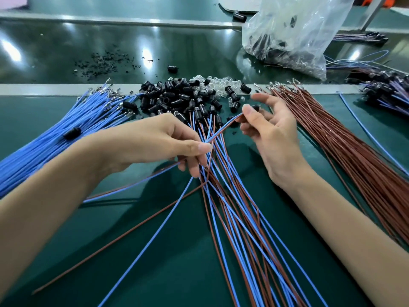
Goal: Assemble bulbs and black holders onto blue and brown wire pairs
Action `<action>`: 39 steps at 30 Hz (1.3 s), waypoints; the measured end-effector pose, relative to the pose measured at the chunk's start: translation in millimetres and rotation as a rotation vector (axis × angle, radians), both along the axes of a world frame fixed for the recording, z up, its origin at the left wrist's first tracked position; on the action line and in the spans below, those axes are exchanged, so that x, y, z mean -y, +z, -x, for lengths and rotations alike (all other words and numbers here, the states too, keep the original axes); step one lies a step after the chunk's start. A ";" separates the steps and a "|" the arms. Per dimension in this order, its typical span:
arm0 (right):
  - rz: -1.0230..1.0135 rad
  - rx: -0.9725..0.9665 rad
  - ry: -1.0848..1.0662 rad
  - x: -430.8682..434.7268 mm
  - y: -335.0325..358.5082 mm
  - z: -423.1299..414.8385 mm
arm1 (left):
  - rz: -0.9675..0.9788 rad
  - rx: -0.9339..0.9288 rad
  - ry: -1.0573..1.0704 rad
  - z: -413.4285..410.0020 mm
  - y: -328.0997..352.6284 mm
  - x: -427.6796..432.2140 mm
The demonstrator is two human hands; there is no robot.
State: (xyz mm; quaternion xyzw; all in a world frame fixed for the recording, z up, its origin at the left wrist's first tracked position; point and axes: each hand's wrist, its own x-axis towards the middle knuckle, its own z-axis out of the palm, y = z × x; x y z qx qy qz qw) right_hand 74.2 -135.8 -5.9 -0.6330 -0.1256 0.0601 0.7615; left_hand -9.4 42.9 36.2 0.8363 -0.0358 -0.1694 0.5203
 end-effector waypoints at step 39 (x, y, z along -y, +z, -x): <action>1.250 0.194 0.336 22.5 28.7 46.3 | 0.098 -0.401 -0.404 17.1 -3.9 44.4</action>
